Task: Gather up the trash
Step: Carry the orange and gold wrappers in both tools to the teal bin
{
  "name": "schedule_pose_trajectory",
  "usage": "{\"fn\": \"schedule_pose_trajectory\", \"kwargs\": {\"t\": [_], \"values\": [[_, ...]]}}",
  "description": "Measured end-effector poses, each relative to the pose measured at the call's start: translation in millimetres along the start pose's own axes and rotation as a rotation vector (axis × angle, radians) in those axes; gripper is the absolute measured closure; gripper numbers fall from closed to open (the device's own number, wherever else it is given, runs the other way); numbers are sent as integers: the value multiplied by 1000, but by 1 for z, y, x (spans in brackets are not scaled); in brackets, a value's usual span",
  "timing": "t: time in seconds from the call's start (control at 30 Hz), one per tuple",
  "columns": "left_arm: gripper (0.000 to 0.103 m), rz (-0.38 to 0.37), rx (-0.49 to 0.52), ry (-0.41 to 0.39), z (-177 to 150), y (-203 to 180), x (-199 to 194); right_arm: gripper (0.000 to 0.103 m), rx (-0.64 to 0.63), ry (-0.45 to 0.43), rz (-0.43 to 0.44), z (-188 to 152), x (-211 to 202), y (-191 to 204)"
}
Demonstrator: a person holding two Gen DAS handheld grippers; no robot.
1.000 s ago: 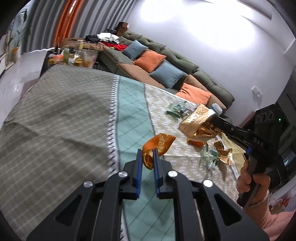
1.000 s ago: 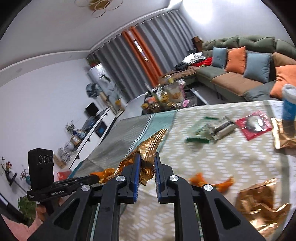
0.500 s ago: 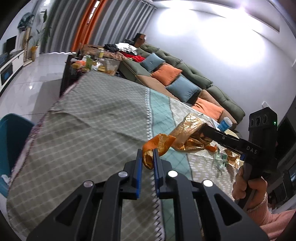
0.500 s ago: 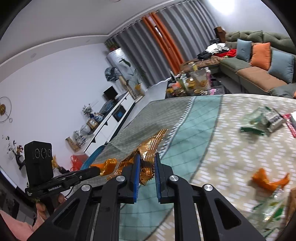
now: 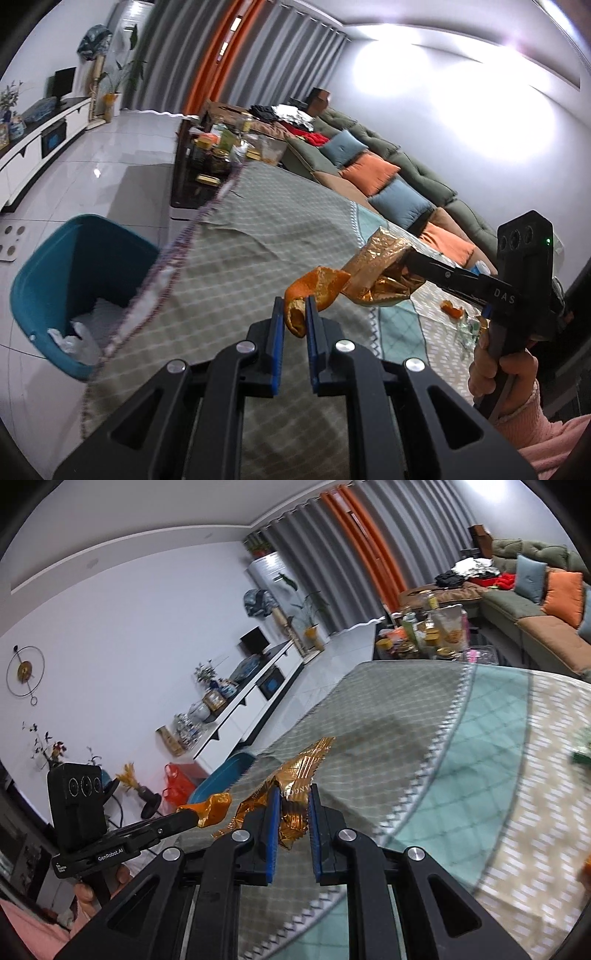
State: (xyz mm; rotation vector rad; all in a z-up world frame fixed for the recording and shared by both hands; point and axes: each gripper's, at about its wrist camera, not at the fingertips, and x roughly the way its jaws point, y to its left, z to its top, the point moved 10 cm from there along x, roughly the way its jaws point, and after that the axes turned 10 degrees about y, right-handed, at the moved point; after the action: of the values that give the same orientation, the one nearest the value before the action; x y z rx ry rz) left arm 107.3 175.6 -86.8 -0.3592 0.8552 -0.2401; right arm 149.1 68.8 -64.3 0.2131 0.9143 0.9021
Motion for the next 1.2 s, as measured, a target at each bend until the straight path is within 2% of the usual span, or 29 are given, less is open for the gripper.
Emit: {"fn": "schedule_pose_trajectory", "kwargs": {"t": [0.33,0.6,1.2], "values": [[91,96,-78,-60,7,56,-32,88,-60,52,57,13,39,37],[91,162,-146,-72,12,101,-41,88,-105,86,86,22,66,64],[91,228,-244,-55,7,159,-36,88,-169,160,106,31,120,100]]}}
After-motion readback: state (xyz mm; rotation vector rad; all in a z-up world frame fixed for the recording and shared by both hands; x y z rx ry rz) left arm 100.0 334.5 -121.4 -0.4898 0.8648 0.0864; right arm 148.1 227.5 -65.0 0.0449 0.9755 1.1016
